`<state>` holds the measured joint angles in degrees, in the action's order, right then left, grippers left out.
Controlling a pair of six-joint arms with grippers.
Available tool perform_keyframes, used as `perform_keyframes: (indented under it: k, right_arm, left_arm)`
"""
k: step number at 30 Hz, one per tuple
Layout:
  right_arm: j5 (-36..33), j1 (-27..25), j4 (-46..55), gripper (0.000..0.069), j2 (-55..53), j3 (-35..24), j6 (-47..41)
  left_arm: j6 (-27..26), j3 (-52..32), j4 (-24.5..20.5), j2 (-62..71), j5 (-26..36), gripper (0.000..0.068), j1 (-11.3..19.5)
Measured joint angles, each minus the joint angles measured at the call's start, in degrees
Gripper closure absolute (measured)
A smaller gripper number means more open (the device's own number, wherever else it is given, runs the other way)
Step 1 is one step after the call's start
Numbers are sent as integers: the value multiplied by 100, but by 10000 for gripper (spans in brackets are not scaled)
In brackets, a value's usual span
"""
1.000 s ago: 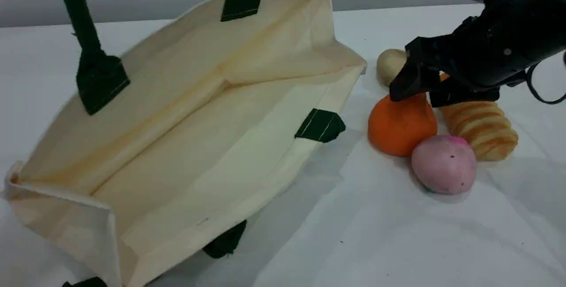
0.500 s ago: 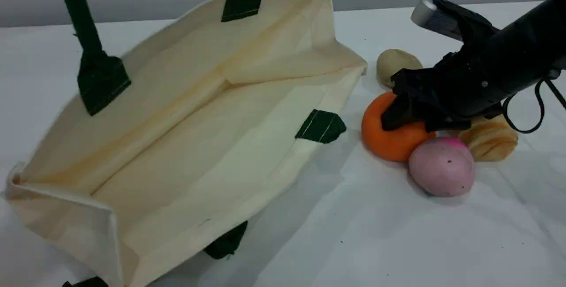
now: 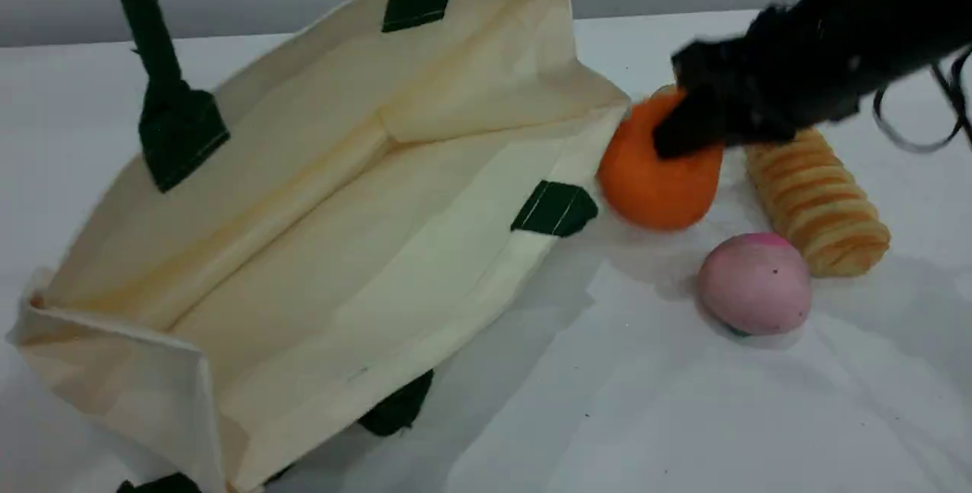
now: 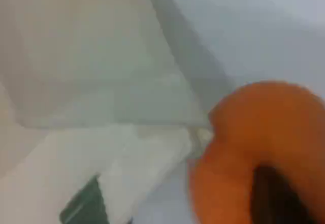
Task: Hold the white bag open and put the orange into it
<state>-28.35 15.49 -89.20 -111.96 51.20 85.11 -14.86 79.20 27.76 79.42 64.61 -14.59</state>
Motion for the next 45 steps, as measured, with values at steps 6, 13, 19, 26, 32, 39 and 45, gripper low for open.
perform_keyframes:
  k: [6, 13, 19, 26, 32, 39, 45]
  right_arm:
    - [279, -5, 1119, 638, 821, 0, -1045]
    - [443, -11, 2522, 638, 1516, 0, -2348]
    - [232, -11, 3491, 638, 1874, 0, -3243]
    - [-418, -11, 3637, 638, 2022, 0, -3562]
    - [-1115, 0, 3287, 638, 2022, 5, -3533]
    - [-1673, 70, 3080, 638, 2254, 5, -3406]
    - [-1674, 625, 2999, 638, 2286, 5, -3383]
  left_arm:
    - [-117, 0, 137, 166, -46, 607, 0]
    - [-117, 0, 153, 226, -64, 607, 0]
    - [-117, 0, 176, 239, -179, 607, 0]
    - [-225, 2, 279, 381, -249, 607, 0]
    - [-285, 118, 394, 415, -348, 607, 0]
    - [-285, 119, 403, 466, -361, 607, 0]
    - [-292, 191, 398, 466, -362, 608, -18]
